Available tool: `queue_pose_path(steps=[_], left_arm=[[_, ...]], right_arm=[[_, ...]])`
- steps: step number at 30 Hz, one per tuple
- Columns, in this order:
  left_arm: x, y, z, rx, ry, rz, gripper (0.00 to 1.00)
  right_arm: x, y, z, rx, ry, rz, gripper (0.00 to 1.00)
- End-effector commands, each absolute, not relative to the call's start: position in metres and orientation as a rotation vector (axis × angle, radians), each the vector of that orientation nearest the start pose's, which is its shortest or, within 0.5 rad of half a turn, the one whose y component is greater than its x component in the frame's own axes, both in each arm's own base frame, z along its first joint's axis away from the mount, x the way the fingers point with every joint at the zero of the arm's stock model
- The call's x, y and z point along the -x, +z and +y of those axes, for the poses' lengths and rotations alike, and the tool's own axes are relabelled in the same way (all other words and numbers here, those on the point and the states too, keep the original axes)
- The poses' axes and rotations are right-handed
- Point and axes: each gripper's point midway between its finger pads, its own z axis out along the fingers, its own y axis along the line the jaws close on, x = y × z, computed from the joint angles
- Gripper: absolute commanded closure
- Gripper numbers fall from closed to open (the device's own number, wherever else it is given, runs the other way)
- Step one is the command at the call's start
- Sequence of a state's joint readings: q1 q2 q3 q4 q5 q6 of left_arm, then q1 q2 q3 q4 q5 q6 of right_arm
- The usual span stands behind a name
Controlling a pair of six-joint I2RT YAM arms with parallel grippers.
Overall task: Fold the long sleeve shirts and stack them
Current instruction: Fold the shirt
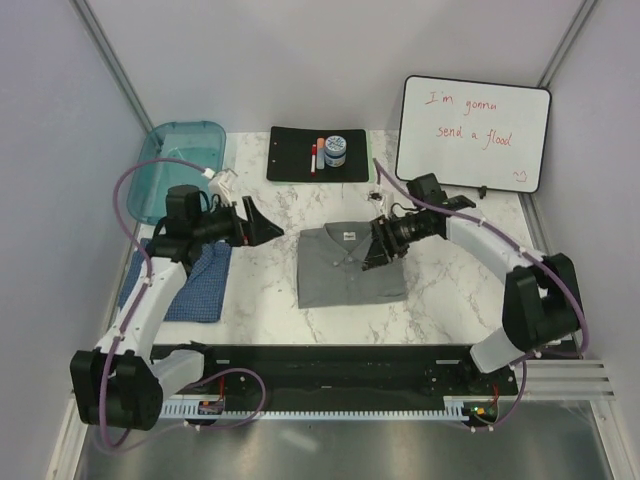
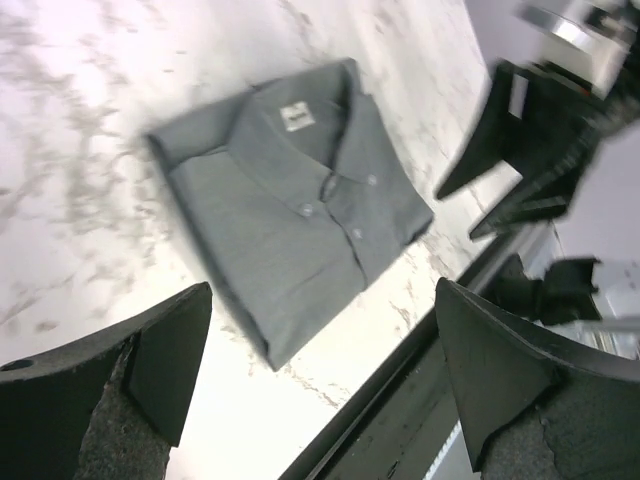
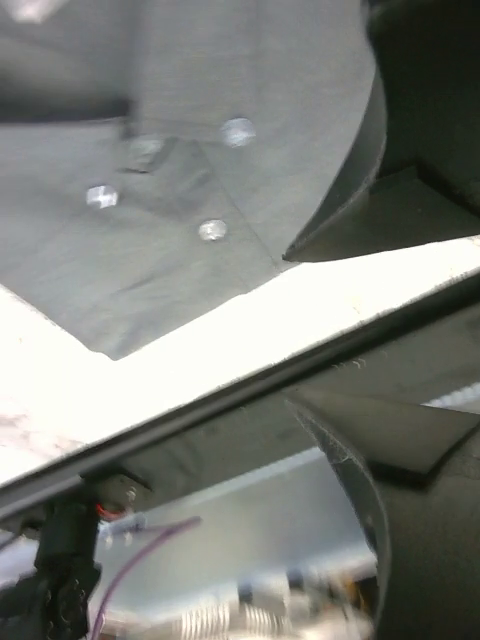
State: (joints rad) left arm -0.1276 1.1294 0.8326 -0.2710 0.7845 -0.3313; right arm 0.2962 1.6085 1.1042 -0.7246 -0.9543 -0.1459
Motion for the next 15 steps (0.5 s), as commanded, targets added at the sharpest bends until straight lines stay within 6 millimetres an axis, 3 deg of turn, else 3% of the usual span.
queue_pose_path(steps=[1,2,3,5,6,11,12,15], left_arm=[[-0.275,0.168,-0.13,0.083,-0.972,2.36,0.01],[-0.272,0.159,-0.125,0.174,-1.003,2.396,0.01],[-0.27,0.152,-0.123,0.243,-1.015,2.423,0.01],[-0.269,0.135,-0.119,0.326,-0.985,2.469,0.01],[-0.271,0.131,-0.115,0.345,-0.949,2.47,0.01],[-0.27,0.105,-0.106,0.406,-0.868,2.54,0.01],[-0.27,0.102,-0.106,0.413,-0.86,2.55,0.01],[-0.27,0.094,-0.104,0.432,-0.837,2.573,0.01]], right_arm=[[-0.283,0.135,0.253,0.871,0.87,2.293,0.48],[-0.29,0.138,0.263,0.936,0.794,2.239,0.53],[-0.279,0.132,0.284,1.034,0.742,2.215,0.56],[-0.282,0.126,0.3,1.112,0.593,2.155,0.63],[-0.265,0.118,0.32,1.227,0.567,2.107,0.64],[-0.23,0.088,0.371,1.431,0.45,1.966,0.63],[-0.228,0.075,0.375,1.456,0.427,1.975,0.61],[-0.22,0.061,0.39,1.5,0.411,1.945,0.59]])
